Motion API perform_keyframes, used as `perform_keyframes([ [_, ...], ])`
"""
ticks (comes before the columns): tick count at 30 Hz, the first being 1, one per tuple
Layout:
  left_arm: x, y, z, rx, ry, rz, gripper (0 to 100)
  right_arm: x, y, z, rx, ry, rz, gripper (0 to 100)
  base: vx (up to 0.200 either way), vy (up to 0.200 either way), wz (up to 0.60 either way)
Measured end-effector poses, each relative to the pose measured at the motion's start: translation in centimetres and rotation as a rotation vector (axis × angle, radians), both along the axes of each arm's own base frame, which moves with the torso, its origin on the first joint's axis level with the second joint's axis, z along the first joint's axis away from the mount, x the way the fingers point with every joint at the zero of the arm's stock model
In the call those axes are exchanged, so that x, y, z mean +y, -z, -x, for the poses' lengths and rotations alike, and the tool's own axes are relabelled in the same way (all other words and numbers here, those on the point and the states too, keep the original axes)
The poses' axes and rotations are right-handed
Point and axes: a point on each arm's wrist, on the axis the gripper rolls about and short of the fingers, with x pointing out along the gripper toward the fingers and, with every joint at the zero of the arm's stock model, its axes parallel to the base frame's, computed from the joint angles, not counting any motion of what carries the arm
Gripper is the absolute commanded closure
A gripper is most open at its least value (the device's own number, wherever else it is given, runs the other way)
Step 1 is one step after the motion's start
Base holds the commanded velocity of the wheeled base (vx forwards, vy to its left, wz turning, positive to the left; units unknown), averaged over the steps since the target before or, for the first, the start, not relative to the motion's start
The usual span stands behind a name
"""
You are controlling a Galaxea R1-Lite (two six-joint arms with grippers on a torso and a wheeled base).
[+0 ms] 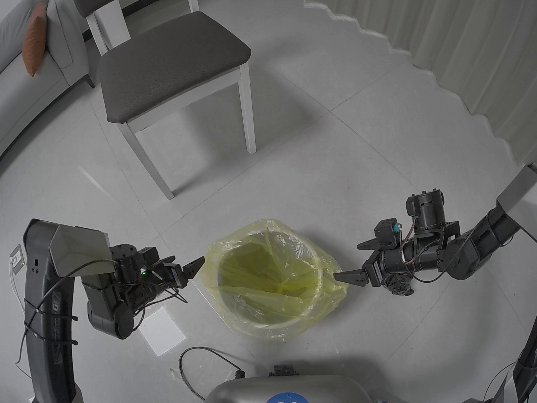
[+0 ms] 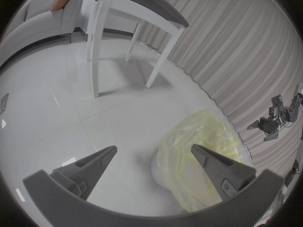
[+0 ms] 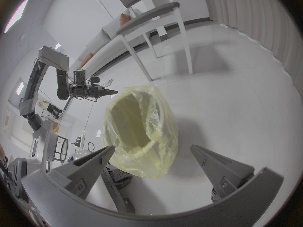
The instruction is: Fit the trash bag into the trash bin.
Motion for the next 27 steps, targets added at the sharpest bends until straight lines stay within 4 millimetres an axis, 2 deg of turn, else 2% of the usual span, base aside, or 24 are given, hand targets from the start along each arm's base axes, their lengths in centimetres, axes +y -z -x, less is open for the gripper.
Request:
perform_keyframes([
  [5,0.5,-0.9,0.9,0.005,0.000,0.005,0,1.7,-0.4,1.1,-0.017,-0.073,-0.020,0,0.000,0.000,0.00],
  [12,0.7,-3.9,2.4,-0.034,0.021,0.017,0,5.2,-0.7,2.5,-0.037,-0.181,-0.036,0,0.000,0.000,0.00],
  [20,0.9,-9.4,5.3,-0.151,0.067,0.035,0,8.3,0.2,2.5,-0.041,-0.253,-0.042,0,0.000,0.000,0.00],
  [27,1.1,-13.5,8.6,-0.258,0.102,0.045,0,10.1,2.4,1.5,-0.014,-0.280,-0.030,0,0.000,0.000,0.00],
])
